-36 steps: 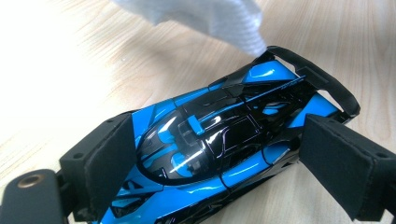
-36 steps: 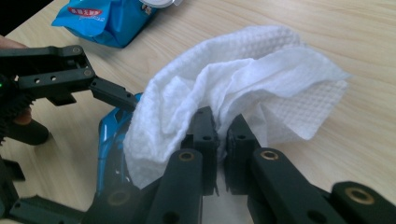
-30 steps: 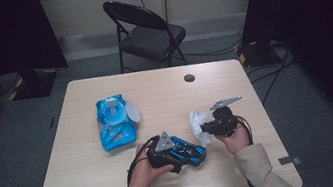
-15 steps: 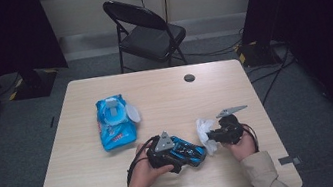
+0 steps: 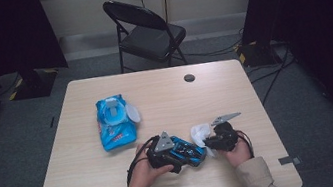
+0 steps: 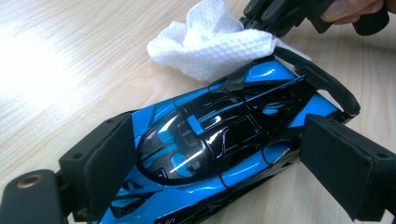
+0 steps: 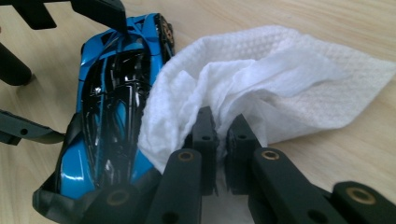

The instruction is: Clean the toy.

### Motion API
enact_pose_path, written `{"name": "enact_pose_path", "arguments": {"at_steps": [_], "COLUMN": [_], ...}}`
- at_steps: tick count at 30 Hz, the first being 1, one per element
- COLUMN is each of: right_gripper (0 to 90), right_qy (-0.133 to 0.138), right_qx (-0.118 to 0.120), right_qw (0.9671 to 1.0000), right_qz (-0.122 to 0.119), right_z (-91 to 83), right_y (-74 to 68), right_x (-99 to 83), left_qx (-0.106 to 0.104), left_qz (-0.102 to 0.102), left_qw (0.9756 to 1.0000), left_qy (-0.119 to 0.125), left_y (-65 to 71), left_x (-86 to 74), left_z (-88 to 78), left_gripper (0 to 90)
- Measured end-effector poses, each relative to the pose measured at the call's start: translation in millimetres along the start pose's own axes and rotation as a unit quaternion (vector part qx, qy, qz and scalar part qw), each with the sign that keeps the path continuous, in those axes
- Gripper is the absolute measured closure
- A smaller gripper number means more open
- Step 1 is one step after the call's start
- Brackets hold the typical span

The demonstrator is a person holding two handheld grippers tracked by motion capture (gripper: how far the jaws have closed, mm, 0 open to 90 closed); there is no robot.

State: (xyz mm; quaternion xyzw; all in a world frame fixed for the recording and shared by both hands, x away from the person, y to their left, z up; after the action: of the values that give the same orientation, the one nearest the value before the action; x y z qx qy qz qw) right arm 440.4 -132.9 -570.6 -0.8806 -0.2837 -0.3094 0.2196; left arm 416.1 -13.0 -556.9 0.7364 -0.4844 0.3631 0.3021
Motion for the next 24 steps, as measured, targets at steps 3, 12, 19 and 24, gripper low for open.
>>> {"name": "enact_pose_path", "arguments": {"at_steps": [3, 12, 19, 24], "right_gripper": [85.3, 85.3, 85.3, 85.3], "right_qy": [-0.003, -0.007, -0.017, -0.02], "right_qx": [0.0, 0.005, 0.007, 0.011], "right_qw": [1.0, 1.0, 0.9998, 0.9996], "right_qz": [-0.003, 0.003, -0.008, -0.014], "right_z": [1.7, 3.4, 9.3, 14.1], "right_y": [-3.4, -3.6, -6.1, -8.9], "right_x": [1.0, 2.3, 8.5, 12.6], "left_qx": [0.0, 0.003, 0.005, 0.003], "left_qz": [-0.001, 0.0, 0.001, 0.003], "left_qw": [1.0, 1.0, 1.0, 1.0], "left_qy": [0.0, -0.004, -0.008, -0.007], "left_y": [0.1, 1.3, 2.8, 3.3], "left_x": [-0.1, 0.1, 0.6, 0.6], "left_z": [0.0, 1.6, 3.5, 3.7], "left_gripper": [10.4, 8.3, 6.1, 6.2]}}
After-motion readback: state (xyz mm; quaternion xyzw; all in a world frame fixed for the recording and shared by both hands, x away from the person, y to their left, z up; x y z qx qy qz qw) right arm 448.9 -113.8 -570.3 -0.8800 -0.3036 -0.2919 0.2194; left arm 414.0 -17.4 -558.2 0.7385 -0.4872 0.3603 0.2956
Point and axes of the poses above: each handheld gripper's, and its own axes: z roughly forward along the jaws, x roughly out of its top, y roughly to its right, the point moved 10 cm from there along z, roughly forward along the jaws, and after that the axes turned 8 degrees about -x, right-handed, at the moved point
